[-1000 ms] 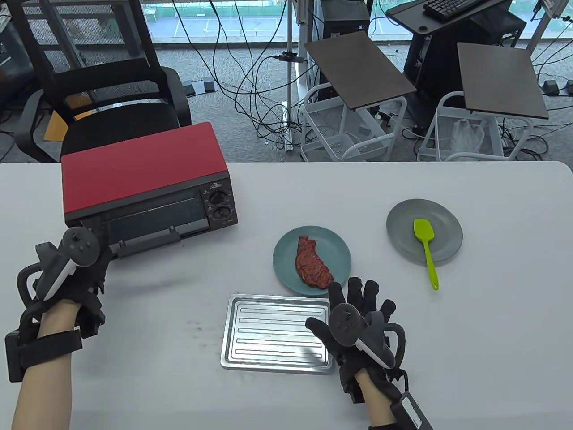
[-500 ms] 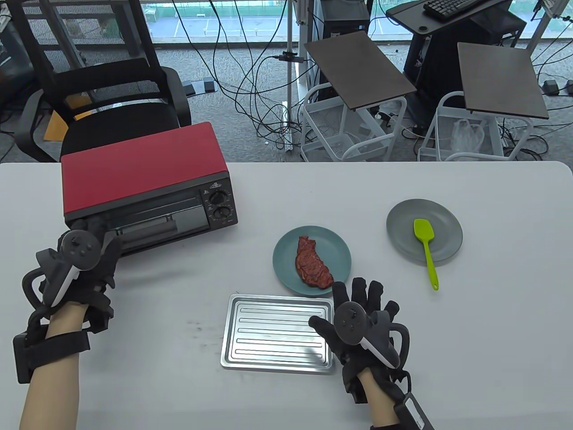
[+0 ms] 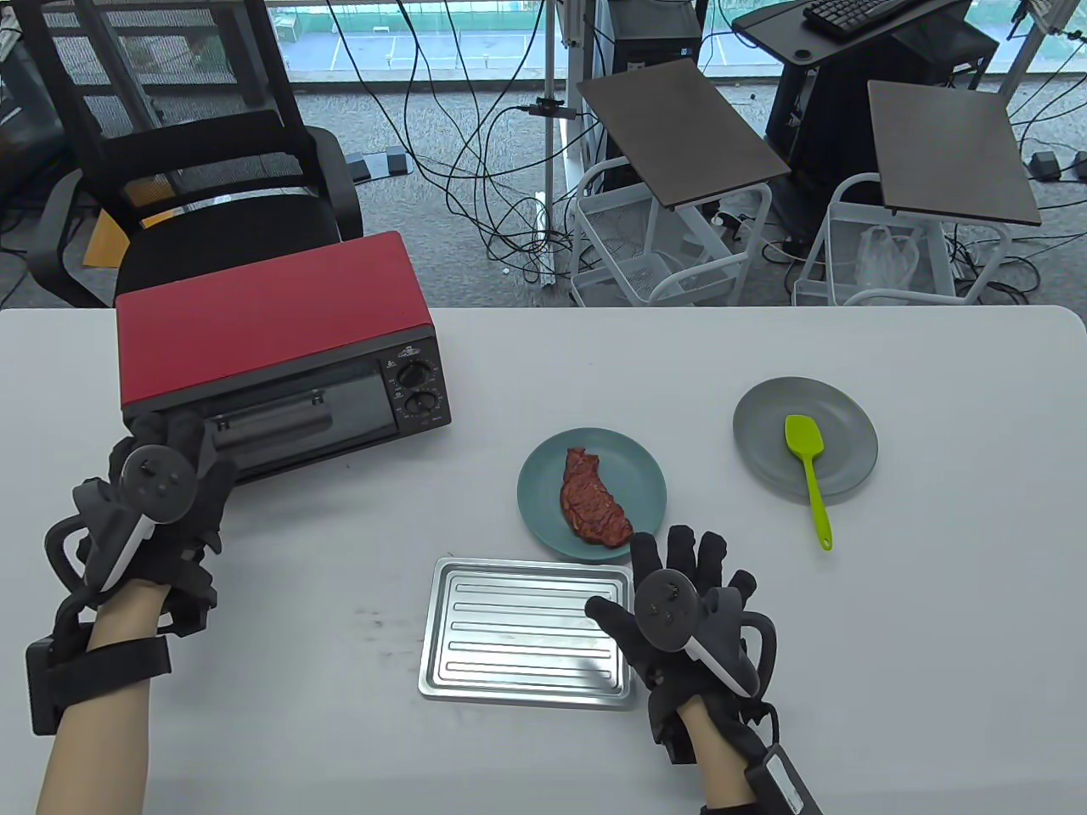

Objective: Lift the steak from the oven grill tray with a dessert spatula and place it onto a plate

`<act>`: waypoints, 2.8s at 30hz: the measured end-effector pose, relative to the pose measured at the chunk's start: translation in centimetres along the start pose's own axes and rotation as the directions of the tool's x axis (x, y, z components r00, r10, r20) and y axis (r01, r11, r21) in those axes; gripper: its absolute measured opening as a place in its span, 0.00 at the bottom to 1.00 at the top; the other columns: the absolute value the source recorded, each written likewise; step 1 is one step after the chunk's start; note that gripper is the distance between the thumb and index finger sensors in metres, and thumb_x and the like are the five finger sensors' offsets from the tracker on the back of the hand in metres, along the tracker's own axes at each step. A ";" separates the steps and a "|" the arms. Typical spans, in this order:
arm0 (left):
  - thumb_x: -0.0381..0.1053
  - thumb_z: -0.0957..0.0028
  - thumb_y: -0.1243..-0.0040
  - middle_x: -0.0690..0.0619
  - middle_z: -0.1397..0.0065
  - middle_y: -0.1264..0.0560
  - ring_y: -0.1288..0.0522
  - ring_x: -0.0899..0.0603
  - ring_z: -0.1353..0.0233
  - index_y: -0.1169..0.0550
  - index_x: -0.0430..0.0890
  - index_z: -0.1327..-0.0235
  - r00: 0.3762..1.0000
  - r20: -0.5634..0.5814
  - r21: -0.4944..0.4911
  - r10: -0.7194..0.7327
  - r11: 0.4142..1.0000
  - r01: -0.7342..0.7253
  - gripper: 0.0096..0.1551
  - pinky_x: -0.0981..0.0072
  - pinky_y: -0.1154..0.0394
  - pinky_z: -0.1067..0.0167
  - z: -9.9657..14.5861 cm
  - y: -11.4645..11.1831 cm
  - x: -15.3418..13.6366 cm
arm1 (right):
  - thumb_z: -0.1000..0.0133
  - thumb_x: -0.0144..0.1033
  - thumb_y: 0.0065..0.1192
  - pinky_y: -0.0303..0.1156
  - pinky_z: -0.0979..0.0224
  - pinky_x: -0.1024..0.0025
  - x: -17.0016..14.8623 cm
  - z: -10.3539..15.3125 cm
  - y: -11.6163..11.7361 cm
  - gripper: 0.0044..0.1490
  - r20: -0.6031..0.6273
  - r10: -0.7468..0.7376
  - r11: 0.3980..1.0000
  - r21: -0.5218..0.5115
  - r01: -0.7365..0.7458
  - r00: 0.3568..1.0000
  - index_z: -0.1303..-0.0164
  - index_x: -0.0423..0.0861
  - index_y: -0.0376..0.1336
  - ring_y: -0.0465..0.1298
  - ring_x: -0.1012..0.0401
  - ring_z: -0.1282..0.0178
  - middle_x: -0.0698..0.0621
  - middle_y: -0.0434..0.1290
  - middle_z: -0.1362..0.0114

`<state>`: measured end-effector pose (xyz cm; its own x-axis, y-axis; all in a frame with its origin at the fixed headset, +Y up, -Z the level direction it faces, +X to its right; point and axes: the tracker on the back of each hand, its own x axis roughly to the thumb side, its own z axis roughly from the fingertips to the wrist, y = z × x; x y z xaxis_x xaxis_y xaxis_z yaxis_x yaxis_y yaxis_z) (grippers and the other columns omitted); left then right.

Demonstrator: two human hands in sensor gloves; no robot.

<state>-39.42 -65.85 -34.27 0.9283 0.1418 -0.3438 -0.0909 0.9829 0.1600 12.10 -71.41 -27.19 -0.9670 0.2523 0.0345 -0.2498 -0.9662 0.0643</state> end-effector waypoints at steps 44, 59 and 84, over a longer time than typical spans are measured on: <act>0.95 0.63 0.66 0.53 0.08 0.54 0.53 0.32 0.09 0.51 0.66 0.17 0.904 0.406 -0.123 0.134 0.988 -0.092 0.61 0.15 0.56 0.30 12.7 0.9 6.3 | 0.49 0.79 0.42 0.35 0.29 0.16 0.7 1.4 0.3 0.62 0.036 0.059 0.997 -0.057 -0.057 0.998 0.12 0.50 0.41 0.32 0.32 0.16 0.36 0.37 0.11; 0.99 0.66 0.68 0.52 0.11 0.73 0.67 0.28 0.10 0.69 0.68 0.21 0.882 0.470 -0.151 -0.003 0.985 0.083 0.67 0.13 0.60 0.32 14.9 -2.5 9.0 | 0.50 0.81 0.41 0.34 0.30 0.15 1.7 2.4 -0.4 0.64 0.117 0.051 0.992 -0.123 -0.037 0.992 0.12 0.51 0.37 0.30 0.32 0.16 0.36 0.34 0.11; 0.97 0.66 0.65 0.54 0.13 0.77 0.72 0.31 0.11 0.72 0.70 0.24 0.891 0.439 -0.359 0.117 0.932 0.054 0.66 0.14 0.63 0.31 13.3 -6.9 8.0 | 0.50 0.81 0.41 0.33 0.30 0.15 2.8 1.9 1.1 0.65 0.157 0.162 0.986 -0.057 -0.155 0.974 0.12 0.51 0.36 0.29 0.32 0.16 0.35 0.33 0.11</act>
<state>-26.60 -73.02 -25.80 0.9746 0.1898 0.1191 -0.1635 0.9658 -0.2014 9.20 -71.71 -25.16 -0.9747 0.0977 0.2009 -0.0995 -0.9950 0.0014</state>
